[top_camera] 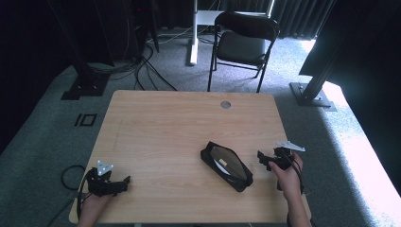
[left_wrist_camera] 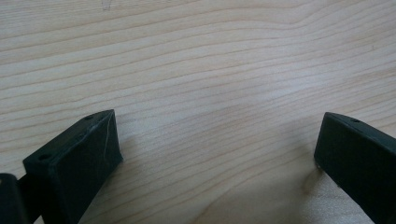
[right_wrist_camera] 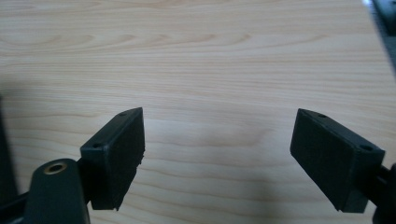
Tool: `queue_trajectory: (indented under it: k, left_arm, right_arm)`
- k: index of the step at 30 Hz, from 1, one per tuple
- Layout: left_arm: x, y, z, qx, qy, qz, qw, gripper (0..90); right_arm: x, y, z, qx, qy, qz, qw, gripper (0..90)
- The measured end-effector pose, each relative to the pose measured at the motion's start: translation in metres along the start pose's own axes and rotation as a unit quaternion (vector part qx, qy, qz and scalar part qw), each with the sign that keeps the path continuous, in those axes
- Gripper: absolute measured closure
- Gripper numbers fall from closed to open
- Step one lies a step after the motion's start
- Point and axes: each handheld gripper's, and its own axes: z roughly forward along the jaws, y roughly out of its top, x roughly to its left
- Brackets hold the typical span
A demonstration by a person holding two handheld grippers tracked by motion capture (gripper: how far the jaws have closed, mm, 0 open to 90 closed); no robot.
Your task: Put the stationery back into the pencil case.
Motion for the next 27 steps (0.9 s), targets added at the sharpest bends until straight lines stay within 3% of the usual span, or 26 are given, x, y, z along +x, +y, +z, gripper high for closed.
queue_trajectory:
  k: [5,11,17,27]
  left_arm:
    - [0.0,0.0,0.0,0.0,0.0,0.001,1.0,0.5]
    - [0.0,0.0,0.0,0.001,0.0,0.001,1.0,0.5]
    - [0.0,0.0,0.0,0.001,0.0,0.001,1.0,0.5]
    - [0.0,0.0,0.0,0.0,0.0,0.001,1.0,0.5]
  right_arm:
    - [-0.004,-0.011,-0.001,0.002,-0.015,-0.007,0.9999,13.7]
    - [-0.007,-0.026,0.002,0.025,-0.037,-0.026,0.9986,13.8]
    - [-0.004,-0.037,0.001,0.034,-0.044,-0.044,0.9975,13.7]
    - [0.0,-0.047,-0.004,0.016,-0.06,-0.028,0.9977,13.4]
